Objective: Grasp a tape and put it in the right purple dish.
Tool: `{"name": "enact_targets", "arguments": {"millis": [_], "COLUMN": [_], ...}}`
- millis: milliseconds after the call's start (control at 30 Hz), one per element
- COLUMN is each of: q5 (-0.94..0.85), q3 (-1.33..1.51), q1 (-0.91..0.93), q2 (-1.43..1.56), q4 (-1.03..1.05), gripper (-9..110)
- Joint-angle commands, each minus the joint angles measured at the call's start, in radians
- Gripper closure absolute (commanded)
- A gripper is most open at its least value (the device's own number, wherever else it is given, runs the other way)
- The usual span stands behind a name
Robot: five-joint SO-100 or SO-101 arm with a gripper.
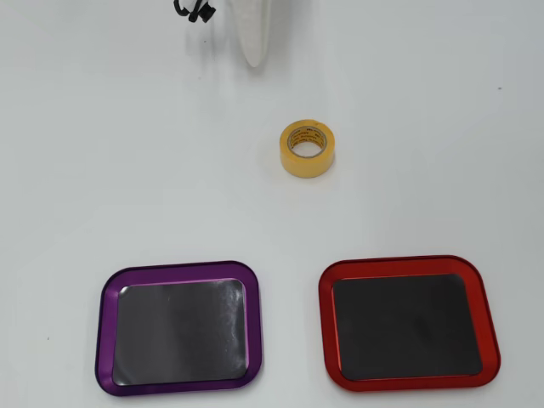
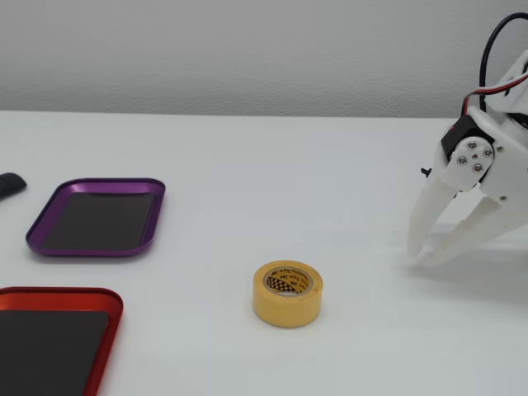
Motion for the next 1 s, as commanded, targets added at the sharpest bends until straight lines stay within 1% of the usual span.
{"name": "enact_targets", "arguments": {"millis": [0,433,633,733,800,967], "q5": [0.037,0.032,0.031,0.032,0.032,0.031], "q3": [0.008,0.012,0.008,-0.018,-0.08,-0.19], "q1": [0.008,0.008,0.008,-0.035,-0.087,-0.179], "q2": [0.069,0.069,0.067,0.054,0.051,0.009], "q4": [-0.021,-0.044,-0.331,-0.403,-0.394,-0.291], "gripper": [102,102,102,102,102,102]}}
